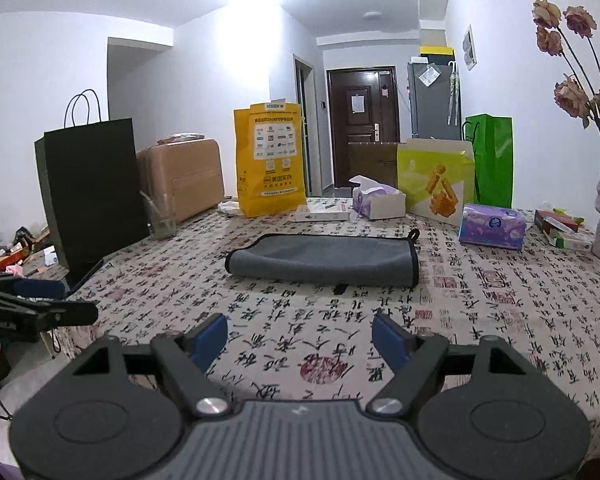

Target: Fold towel

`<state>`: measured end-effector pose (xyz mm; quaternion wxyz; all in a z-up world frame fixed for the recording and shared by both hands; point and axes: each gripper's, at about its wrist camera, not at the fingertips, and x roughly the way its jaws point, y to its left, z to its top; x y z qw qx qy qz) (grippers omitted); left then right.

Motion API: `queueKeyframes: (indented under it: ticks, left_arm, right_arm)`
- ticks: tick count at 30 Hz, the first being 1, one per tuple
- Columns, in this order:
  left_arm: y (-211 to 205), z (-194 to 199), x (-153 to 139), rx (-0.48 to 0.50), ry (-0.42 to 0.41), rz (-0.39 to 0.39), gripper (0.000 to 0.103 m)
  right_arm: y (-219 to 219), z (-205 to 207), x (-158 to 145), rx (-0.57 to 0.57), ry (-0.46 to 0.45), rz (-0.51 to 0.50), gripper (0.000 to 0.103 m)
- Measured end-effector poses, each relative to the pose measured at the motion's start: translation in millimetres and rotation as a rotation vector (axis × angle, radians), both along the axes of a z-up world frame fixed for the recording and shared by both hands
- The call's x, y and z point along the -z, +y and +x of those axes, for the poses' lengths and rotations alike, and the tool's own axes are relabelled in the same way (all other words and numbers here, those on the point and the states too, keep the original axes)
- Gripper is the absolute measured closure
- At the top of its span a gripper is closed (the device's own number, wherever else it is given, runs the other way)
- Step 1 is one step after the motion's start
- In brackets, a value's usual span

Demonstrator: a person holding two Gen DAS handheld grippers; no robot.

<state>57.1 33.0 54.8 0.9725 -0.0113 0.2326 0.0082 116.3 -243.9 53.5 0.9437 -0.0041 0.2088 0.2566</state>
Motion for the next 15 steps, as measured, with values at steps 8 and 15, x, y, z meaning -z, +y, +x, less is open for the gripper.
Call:
queueKeyframes:
  ticks: [8,15]
  left_arm:
    - [-7,-19,15,0.038,-0.038,0.019,0.002]
    - [-13,-28,32,0.060,-0.003,0.018,0.001]
  right_arm:
    - [6,-24,11,0.023,-0.003,-0.002,0.021]
    - [16,-48,19,0.016,-0.017,-0.007,0.020]
